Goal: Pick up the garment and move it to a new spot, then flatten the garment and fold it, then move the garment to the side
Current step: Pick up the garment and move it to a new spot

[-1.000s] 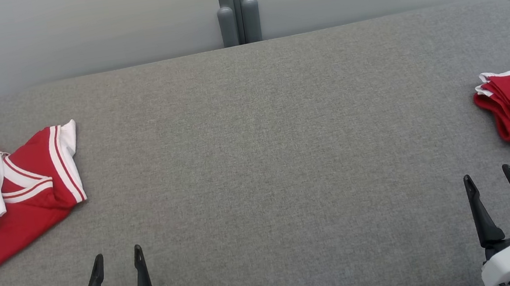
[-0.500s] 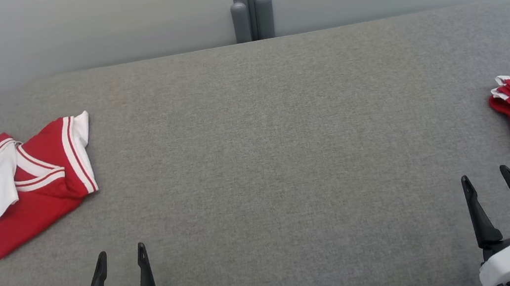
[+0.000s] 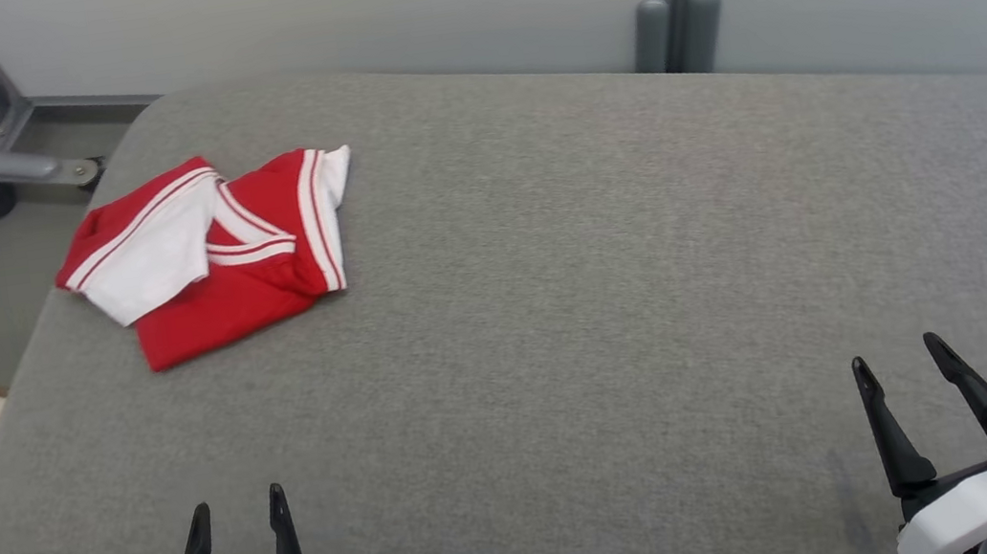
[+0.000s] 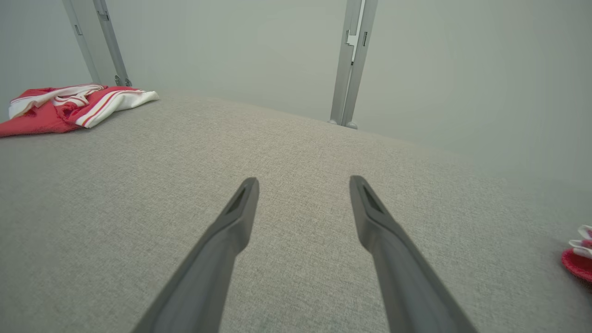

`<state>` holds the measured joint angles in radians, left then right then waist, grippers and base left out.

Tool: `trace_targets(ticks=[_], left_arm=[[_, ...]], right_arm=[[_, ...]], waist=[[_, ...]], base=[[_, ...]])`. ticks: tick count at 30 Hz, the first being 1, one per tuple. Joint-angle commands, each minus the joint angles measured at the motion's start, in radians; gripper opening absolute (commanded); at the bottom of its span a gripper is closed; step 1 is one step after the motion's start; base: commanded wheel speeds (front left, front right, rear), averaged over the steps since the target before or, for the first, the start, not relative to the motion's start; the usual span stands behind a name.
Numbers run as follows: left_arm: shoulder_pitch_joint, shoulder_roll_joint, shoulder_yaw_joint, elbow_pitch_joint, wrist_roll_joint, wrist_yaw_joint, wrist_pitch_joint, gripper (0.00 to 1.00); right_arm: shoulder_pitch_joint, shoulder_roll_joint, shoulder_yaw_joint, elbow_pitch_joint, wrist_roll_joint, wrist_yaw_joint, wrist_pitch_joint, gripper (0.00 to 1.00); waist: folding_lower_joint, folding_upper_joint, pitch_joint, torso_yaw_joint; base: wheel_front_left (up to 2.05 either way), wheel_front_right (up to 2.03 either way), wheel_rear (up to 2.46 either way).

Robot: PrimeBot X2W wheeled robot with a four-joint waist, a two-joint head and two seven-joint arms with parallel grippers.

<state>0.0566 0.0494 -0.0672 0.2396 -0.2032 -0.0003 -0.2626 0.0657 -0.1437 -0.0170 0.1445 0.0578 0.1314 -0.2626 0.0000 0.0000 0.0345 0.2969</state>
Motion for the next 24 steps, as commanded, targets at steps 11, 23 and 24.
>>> trace_targets(ticks=[11,23,24], left_arm=[[0.098,0.003,0.064,-0.067,-0.03,0.026,-0.003,1.0],[0.021,0.002,0.022,-0.091,-0.054,0.028,-0.003,1.0],[0.002,0.002,0.015,-0.092,-0.059,0.025,-0.003,1.0]], right_arm=[[-0.054,-0.004,0.078,0.023,0.006,-0.002,-0.003,1.0],[-0.071,-0.041,0.034,-0.01,0.031,-0.002,-0.003,1.0],[-0.079,-0.05,0.031,-0.016,0.032,-0.002,-0.003,1.0]], waist=[[0.0,0.0,-0.042,0.216],[0.0,0.0,0.021,0.177],[0.0,0.0,0.039,0.171]], base=[[0.0,0.0,0.0],[0.0,0.0,0.0],[0.0,0.0,0.0]])
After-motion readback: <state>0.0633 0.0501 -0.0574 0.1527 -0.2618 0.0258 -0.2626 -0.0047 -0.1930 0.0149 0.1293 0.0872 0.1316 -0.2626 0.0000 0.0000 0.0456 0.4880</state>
